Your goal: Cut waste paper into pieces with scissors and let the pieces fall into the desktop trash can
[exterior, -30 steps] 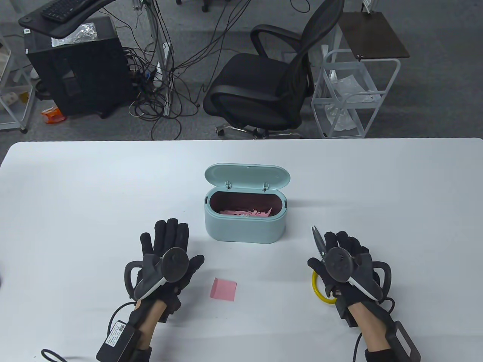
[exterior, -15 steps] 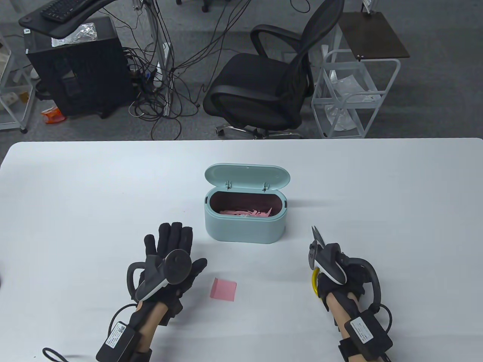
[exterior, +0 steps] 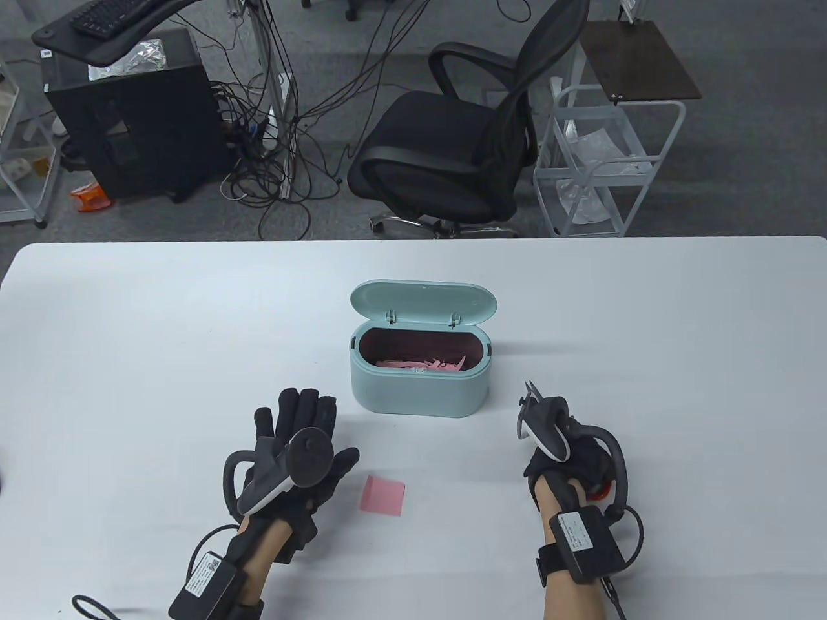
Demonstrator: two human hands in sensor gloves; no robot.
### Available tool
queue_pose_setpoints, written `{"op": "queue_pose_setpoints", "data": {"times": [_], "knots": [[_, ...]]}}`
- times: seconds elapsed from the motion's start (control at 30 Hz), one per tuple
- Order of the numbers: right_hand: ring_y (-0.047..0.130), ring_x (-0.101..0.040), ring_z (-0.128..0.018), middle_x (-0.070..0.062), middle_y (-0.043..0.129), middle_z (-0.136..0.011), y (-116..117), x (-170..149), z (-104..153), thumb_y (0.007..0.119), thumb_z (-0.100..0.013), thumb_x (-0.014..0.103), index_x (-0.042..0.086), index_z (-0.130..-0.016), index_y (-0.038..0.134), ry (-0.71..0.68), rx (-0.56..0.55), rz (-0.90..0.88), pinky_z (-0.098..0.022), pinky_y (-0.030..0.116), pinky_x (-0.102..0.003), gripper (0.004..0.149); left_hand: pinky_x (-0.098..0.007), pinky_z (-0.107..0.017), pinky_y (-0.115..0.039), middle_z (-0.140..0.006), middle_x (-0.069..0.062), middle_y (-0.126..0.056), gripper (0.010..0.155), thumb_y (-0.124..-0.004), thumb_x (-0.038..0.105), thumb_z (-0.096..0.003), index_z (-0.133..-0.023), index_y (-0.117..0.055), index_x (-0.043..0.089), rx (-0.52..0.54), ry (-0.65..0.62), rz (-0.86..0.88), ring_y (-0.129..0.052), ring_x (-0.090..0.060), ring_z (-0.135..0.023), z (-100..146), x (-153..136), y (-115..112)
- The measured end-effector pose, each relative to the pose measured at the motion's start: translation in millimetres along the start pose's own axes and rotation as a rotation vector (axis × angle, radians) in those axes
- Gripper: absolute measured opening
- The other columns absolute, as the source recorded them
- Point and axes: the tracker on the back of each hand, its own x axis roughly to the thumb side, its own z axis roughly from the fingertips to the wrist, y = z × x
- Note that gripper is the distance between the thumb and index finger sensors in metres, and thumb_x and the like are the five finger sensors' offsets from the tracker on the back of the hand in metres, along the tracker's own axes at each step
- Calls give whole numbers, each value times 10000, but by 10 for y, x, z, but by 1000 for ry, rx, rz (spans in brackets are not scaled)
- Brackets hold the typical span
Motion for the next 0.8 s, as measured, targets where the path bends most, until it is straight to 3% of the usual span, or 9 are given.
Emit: {"op": "queue_pose_setpoints", "data": {"times": [0.1, 0.17, 0.3, 0.43, 0.57, 0.6, 0.8], "knots": [[1001, -288, -665, -124, 878, -835, 50, -62, 30, 847, -363, 379, 83, -922, 686, 3, -139, -10, -548, 844, -473, 653, -660, -768, -219, -1264, -75, -296, 885, -566, 707, -466, -1165, -314, 226, 0, -3, 4, -195, -395, -1154, 0, 2, 7], [982, -284, -673, -114, 848, -852, 82, -142, 14, 833, -363, 393, 93, -934, 655, 11, -129, -52, -578, 813, -490, 668, -661, -768, -220, -1263, -99, -294, 884, -565, 707, -467, -1165, -313, 227, -2, -3, 7, -194, -396, -1154, -1, 6, 8], [889, -257, -695, -106, 749, -883, 165, -259, 8, 817, -359, 343, 111, -957, 560, -19, -98, -249, -694, 616, -626, 691, -660, -768, -221, -1264, -74, -298, 881, -567, 706, -466, -1165, -320, 228, -14, -6, 17, -197, -396, -1154, 4, 18, 1], [886, -268, -608, -95, 788, -831, 169, -288, -15, 854, -323, 356, 121, -925, 585, -16, -85, -353, -686, 603, -648, 700, -660, -768, -223, -1264, -76, -299, 880, -566, 705, -468, -1165, -323, 226, -21, -13, 12, -198, -396, -1154, -8, 33, -10], [926, -222, -453, -65, 873, -729, 118, -366, 1, 914, -299, 427, 163, -848, 701, 40, -127, -350, -669, 660, -616, 646, -659, -769, -223, -1263, -72, -301, 878, -567, 704, -467, -1165, -326, 228, -33, -10, 9, -199, -396, -1154, -16, 35, -22], [947, -187, -388, -31, 913, -665, 109, -404, 20, 927, -310, 425, 190, -798, 748, 52, -160, -375, -653, 693, -594, 570, -659, -768, -224, -1261, -104, -302, 879, -569, 703, -466, -1164, -328, 227, -33, -10, 9, -201, -396, -1153, -15, 35, -21], [1059, -170, -459, -15, 978, -696, 98, -549, 5, 899, -346, 403, 172, -798, 800, 13, -172, -592, -639, 736, -505, 516, -659, -769, -234, -1260, -102, -319, 867, -571, 700, -467, -1163, -363, 225, -32, -8, 15, -218, -401, -1153, -9, 33, -13]]}}
